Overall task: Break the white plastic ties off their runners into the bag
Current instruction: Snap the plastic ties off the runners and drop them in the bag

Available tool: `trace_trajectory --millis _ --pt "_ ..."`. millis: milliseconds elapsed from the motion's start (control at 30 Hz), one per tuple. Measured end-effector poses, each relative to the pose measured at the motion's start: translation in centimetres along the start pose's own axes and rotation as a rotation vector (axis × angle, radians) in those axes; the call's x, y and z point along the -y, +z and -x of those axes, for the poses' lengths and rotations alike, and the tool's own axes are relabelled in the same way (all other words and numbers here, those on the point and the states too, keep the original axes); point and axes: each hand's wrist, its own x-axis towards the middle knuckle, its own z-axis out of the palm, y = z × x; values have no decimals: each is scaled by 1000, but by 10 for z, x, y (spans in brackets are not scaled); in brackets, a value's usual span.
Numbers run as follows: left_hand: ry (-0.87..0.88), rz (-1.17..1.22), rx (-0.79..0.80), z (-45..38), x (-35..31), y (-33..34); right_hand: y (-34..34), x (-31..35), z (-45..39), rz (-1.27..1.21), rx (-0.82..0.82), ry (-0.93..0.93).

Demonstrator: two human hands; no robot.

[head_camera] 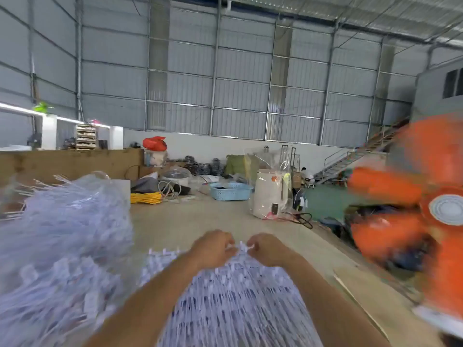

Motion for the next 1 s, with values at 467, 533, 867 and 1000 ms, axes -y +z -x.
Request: trace_trajectory --millis 467,533,867,1000 --pt "-22 48 46 -17 0 18 -9 -9 -1 -510 29 -18" --pt "-28 86 118 -19 1 9 -17 -7 5 -652 39 -27" --pt "-261 434 83 -11 -6 -9 -11 14 18 -507 -83 -196" --pt "-432 848 456 -11 -4 -31 -22 1 22 -238 -322 -233"
